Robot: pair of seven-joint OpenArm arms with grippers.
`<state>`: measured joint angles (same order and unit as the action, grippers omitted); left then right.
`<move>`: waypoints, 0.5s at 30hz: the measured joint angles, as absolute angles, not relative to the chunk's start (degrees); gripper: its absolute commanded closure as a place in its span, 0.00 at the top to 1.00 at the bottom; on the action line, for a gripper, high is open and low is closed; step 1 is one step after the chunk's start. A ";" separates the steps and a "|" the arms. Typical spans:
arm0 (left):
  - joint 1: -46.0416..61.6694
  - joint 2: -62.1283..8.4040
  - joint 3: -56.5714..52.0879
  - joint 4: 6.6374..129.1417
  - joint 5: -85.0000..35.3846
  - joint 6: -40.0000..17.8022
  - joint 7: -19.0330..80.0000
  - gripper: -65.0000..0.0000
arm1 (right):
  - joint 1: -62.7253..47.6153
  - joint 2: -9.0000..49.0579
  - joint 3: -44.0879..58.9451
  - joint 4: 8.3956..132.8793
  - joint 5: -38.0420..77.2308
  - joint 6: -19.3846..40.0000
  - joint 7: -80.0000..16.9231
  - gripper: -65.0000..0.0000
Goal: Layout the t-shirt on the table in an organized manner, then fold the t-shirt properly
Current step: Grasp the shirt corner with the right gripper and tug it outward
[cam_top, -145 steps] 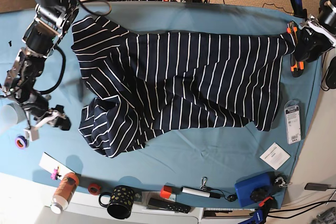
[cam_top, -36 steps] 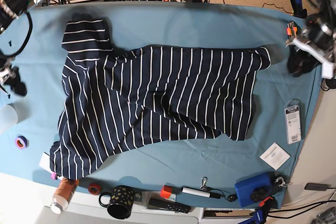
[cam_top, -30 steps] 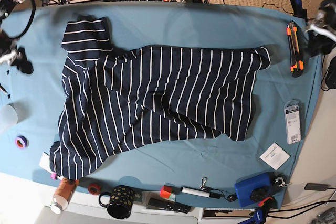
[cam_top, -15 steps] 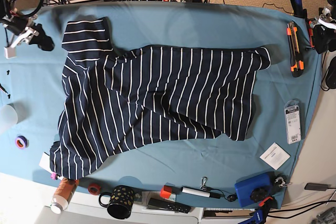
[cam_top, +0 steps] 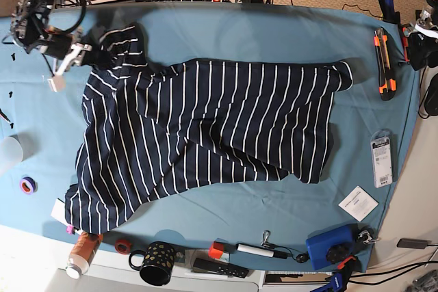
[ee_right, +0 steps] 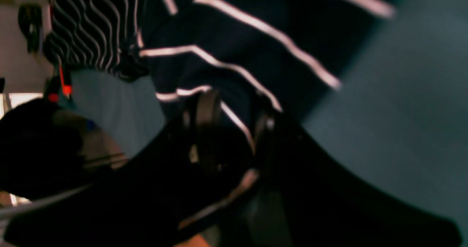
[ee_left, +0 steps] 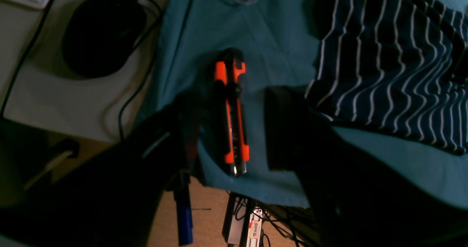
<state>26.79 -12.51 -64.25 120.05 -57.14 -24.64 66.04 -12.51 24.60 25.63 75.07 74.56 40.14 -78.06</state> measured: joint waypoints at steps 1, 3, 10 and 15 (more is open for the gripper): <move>26.79 -12.51 -64.25 120.05 -57.19 -24.64 66.06 0.42 | -12.47 23.86 25.41 75.07 74.61 40.14 -77.47 0.25; 26.81 -12.51 -64.25 120.05 -57.12 -24.64 66.04 0.42 | -12.36 22.46 25.39 75.16 74.54 40.40 -77.49 0.25; 26.79 -12.51 -64.25 120.05 -57.28 -24.64 66.00 0.42 | -12.05 20.78 25.47 75.77 71.48 40.84 -77.56 0.00; 26.79 -12.49 -64.25 120.05 -57.30 -24.64 66.00 0.42 | -12.69 19.94 25.47 80.47 72.29 39.51 -79.81 0.00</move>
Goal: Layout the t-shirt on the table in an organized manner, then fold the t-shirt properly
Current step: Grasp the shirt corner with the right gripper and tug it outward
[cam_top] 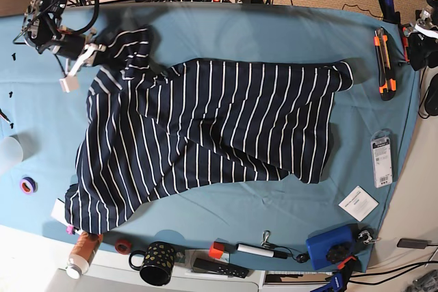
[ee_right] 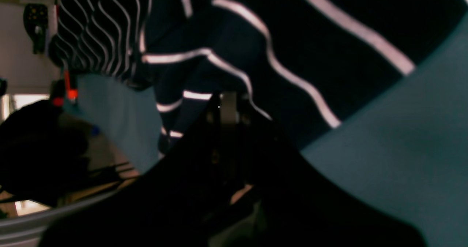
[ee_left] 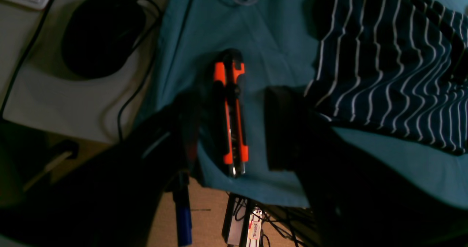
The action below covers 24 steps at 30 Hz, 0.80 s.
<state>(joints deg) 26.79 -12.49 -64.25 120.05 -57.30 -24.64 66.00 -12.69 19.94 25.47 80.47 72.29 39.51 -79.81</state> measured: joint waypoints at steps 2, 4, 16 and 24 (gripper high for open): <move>26.81 -12.51 -64.25 120.05 -57.30 -24.64 66.02 0.42 | -13.37 18.72 25.89 85.34 73.41 39.86 -81.62 0.00; 26.81 -12.53 -64.25 120.05 -57.30 -24.64 66.00 0.42 | -13.32 18.79 28.14 91.39 74.70 39.92 -81.65 0.00; 26.79 -12.51 -64.25 120.05 -57.30 -24.64 66.00 0.42 | -12.91 19.33 44.86 106.13 75.07 39.94 -81.23 0.00; 26.81 -12.51 -64.25 120.05 -57.98 -24.64 66.00 0.42 | -12.99 19.33 48.73 106.13 75.05 39.94 -81.41 0.08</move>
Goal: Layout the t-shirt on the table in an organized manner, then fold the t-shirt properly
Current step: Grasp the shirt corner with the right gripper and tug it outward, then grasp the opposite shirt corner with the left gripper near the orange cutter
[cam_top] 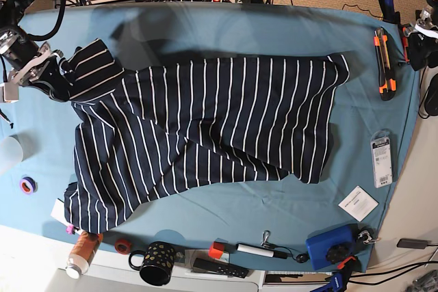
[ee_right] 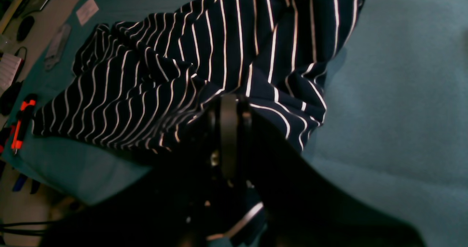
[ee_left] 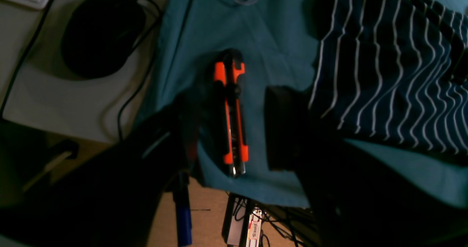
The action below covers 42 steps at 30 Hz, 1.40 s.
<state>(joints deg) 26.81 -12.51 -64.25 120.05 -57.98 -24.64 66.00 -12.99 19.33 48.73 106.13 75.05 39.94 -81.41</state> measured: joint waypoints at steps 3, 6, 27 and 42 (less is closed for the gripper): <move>26.79 -12.51 -64.25 120.05 -59.40 -25.34 66.02 0.42 | -14.72 19.64 48.69 106.15 75.11 39.94 -81.01 0.31; 26.81 -12.49 -64.25 120.05 -59.42 -25.54 66.00 0.42 | -17.78 19.81 48.75 106.15 75.02 39.90 -81.28 0.36; 26.79 -12.49 -64.25 120.05 -59.42 -25.54 66.00 0.42 | -18.37 19.64 50.59 90.63 64.23 39.92 -80.97 0.36; 26.68 -12.51 -64.25 120.05 -60.55 -26.61 65.58 0.42 | -18.41 19.66 36.67 87.37 73.01 39.92 -80.95 0.36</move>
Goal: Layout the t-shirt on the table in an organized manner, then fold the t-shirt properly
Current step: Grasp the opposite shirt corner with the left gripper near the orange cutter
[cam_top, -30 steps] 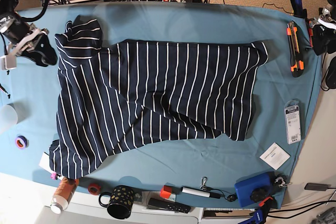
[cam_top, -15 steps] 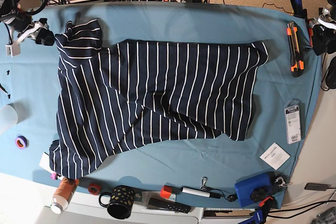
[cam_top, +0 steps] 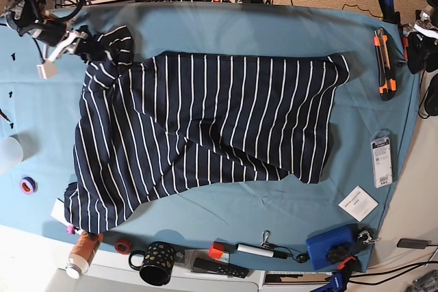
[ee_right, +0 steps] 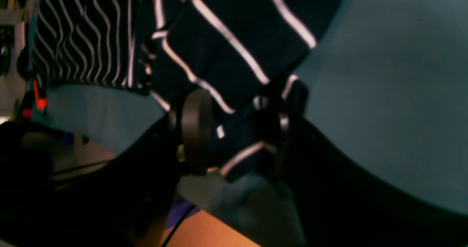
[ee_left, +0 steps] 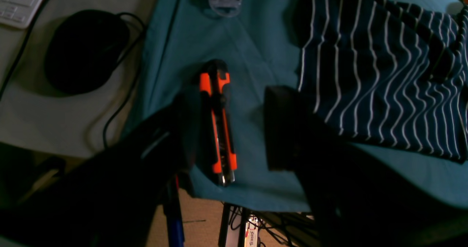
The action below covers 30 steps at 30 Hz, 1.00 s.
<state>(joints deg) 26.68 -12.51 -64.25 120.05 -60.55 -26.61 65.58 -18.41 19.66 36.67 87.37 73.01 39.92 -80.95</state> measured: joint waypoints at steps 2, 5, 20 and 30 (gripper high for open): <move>26.68 -12.51 -64.25 120.05 -60.58 -26.61 65.58 0.42 | -18.06 19.49 36.21 87.37 74.17 39.94 -80.97 0.36; 26.65 -12.51 -64.25 120.05 -60.62 -26.61 65.58 0.42 | -16.45 18.52 36.21 87.37 73.63 39.94 -80.95 0.36; 26.68 -12.36 -57.76 120.05 -65.63 -27.09 70.32 0.42 | -10.15 13.80 36.03 87.37 59.83 39.92 -80.79 0.15; 26.83 -9.06 -37.15 119.94 -43.38 -20.29 61.93 0.42 | -10.11 14.11 36.03 87.37 56.36 39.94 -80.73 0.00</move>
